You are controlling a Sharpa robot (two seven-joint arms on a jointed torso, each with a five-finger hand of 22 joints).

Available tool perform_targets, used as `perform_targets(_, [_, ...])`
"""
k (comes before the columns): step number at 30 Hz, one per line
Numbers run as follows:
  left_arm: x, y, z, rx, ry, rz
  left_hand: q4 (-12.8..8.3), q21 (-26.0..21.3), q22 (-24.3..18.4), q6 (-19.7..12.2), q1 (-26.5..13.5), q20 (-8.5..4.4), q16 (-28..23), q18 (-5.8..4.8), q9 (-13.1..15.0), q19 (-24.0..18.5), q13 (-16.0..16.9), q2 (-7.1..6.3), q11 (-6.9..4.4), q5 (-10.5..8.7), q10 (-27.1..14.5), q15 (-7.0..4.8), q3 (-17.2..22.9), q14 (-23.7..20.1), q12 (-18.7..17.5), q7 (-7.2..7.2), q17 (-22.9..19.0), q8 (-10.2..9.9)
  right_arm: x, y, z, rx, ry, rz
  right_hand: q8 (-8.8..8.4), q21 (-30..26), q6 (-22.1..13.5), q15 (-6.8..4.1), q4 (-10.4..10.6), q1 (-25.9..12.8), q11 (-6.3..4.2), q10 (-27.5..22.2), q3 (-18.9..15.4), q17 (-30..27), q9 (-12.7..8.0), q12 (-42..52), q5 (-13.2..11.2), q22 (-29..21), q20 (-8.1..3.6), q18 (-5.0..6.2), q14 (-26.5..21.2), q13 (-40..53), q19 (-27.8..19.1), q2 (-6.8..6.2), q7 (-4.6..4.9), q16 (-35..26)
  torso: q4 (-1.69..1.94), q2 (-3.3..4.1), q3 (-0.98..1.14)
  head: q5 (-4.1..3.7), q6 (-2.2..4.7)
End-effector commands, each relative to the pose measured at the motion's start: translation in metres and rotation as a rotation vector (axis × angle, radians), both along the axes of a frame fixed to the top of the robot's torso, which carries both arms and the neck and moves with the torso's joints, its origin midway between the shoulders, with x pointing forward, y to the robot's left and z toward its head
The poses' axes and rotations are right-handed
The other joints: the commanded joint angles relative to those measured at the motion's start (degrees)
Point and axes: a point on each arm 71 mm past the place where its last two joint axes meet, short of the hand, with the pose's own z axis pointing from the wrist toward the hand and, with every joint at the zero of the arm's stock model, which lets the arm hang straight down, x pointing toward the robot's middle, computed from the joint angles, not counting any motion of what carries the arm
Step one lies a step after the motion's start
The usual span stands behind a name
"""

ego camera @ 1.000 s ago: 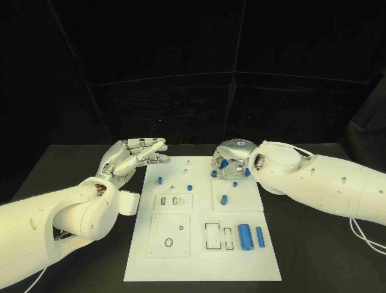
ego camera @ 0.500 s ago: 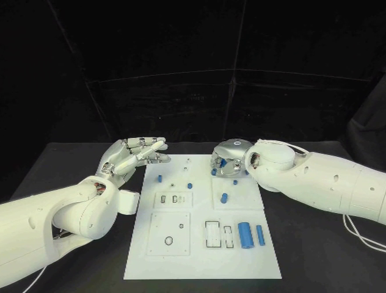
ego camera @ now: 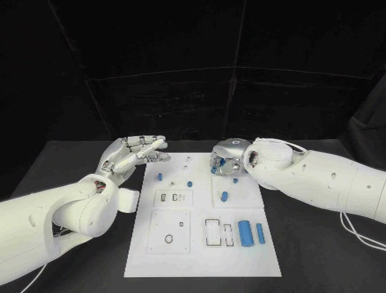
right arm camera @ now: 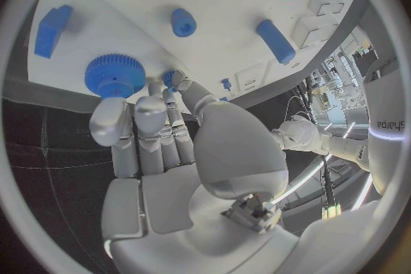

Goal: Assemble the parts on the task board

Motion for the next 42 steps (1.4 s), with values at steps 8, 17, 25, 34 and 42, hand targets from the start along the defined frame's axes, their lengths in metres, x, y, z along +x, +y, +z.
perform_targets(8, [0.001,0.0,0.001,0.003,0.0,-0.01,-0.69,-0.49,-0.17,-0.29,0.45,-0.07,-0.35,0.76,-0.03,0.69,-0.07,0.87,0.12,-0.11,-0.4,0.17,0.07,0.3,-0.38,0.33,0.25,-0.55,0.001,0.001,0.0,-0.006,0.017,0.005,0.02,0.85,0.1,0.32,0.16,-0.46,0.09,0.52,1.06,0.93,-0.01,-0.02,-0.43,0.74,-0.09,-1.03,0.42,-0.02,0.66,0.13,0.19,1.17,-0.04,0.13,-0.07,0.13,-0.17])
perform_targets(17, [0.002,0.002,0.001,0.006,0.003,-0.007,-1.07,-0.6,-0.27,-0.42,0.79,-0.07,-0.49,0.76,-0.04,0.82,-0.08,1.06,0.17,-0.11,-0.56,0.18,0.21,0.37,-0.54,0.4,0.39,-0.77,0.001,0.002,0.002,0.037,0.005,0.015,1.5,2.96,3.97,-0.51,0.92,0.12,-1.02,4.01,4.75,3.84,0.67,0.88,-0.78,4.2,-0.62,-1.59,0.73,0.33,2.44,1.68,-1.0,4.17,0.02,0.15,-0.11,0.2,-0.33])
perform_targets(25, [0.003,0.004,0.001,0.009,0.005,-0.002,-1.4,-0.69,-0.35,-0.49,1.07,-0.07,-0.61,0.75,-0.03,0.91,-0.08,1.24,0.21,-0.11,-0.68,0.2,0.36,0.41,-0.67,0.45,0.51,-0.92,0.0,0.0,0.015,0.178,-0.102,-0.002,1.93,4.14,6.06,-0.95,2.89,-1.27,-1.63,6.33,6.41,5.03,1.12,0.67,-1.87,6.06,-1.16,-1.93,0.72,0.42,3.39,1.52,-1.39,5.67,-0.06,0.15,-0.13,0.43,-0.08])
perform_targets(34, [0.004,0.005,0.001,0.012,0.008,0.001,-1.5,-0.73,-0.38,-0.57,1.14,-0.07,-0.66,0.75,-0.04,0.95,-0.08,1.3,0.24,-0.11,-0.77,0.2,0.39,0.43,-0.74,0.5,0.55,-1.01,0.0,0.003,0.02,0.231,-0.143,-0.034,1.67,4.34,6.14,-0.94,3.83,-2.1,-1.62,6.54,6.68,5.22,1.15,0.23,-2.41,6.35,-1.2,-1.98,0.64,0.34,3.45,0.7,-1.38,6.06,-0.04,0.34,-0.1,0.71,0.42])
perform_targets(42, [0.005,0.006,0.001,0.013,0.012,-0.001,-1.75,-0.82,-0.45,-0.71,1.31,-0.06,-0.77,0.74,-0.05,1.0,-0.09,1.38,0.3,-0.11,-0.93,0.24,0.48,0.42,-0.87,0.55,0.63,-1.16,0.007,0.015,0.021,0.259,-0.175,-0.076,1.21,4.47,5.97,-0.84,5.14,-3.13,-1.47,6.46,6.77,5.4,1.09,-0.15,-2.62,6.51,-1.14,-2.01,0.56,0.26,3.43,-0.22,-1.23,6.45,0.12,0.46,-0.19,0.67,0.59])
